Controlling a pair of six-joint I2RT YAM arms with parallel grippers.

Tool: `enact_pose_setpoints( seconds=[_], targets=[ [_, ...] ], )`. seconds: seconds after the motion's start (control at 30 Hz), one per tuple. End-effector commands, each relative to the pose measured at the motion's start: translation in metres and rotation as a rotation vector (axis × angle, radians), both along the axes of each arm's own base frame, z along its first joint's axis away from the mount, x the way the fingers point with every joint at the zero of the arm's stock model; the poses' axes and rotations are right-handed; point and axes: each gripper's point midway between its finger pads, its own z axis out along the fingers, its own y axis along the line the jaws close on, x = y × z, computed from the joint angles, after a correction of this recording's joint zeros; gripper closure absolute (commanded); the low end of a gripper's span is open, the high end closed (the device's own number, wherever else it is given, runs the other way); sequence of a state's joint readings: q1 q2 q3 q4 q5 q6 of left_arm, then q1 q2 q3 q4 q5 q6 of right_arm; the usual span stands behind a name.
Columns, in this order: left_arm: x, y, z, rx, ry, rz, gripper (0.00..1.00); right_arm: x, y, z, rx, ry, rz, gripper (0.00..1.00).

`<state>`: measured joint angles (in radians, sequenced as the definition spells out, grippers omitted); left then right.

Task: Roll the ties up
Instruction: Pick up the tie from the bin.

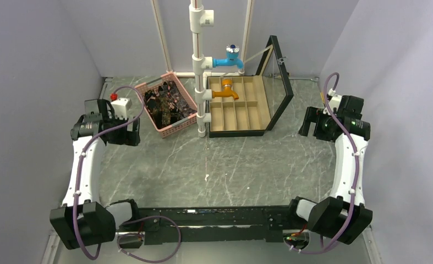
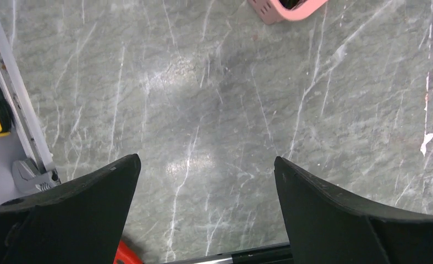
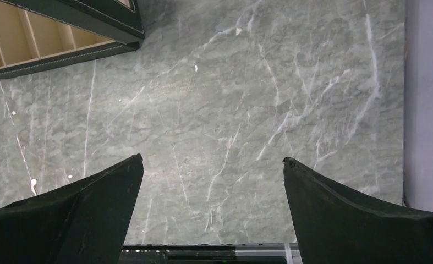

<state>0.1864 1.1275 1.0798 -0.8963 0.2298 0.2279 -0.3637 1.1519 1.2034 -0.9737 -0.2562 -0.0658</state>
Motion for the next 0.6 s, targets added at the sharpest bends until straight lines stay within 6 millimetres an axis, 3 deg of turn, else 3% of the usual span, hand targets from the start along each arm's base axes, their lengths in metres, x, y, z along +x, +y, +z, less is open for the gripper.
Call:
enact_pose_setpoints(
  seconds=[0.0, 0.07, 0.23, 0.43, 0.57],
  targets=[
    [0.037, -0.006, 0.035, -0.003, -0.119, -0.087, 0.01, 0.004, 0.004, 0.01, 0.009, -0.022, 0.037, 0.0],
    [0.059, -0.014, 0.048, -0.019, -0.145, -0.127, 0.01, 0.003, 0.005, 0.011, 0.013, -0.023, 0.047, 0.0],
    [0.123, -0.043, 0.055, -0.04, -0.143, -0.224, 0.01, -0.002, 0.003, 0.01, -0.012, -0.007, 0.054, 0.0],
    [0.181, -0.076, 0.025, -0.075, -0.09, -0.289, 0.01, -0.006, -0.004, 0.009, -0.047, 0.01, 0.046, 0.0],
    [0.205, -0.091, -0.007, -0.112, -0.022, -0.303, 0.01, -0.007, -0.01, 0.01, -0.065, 0.017, 0.038, 0.0]
  ],
)
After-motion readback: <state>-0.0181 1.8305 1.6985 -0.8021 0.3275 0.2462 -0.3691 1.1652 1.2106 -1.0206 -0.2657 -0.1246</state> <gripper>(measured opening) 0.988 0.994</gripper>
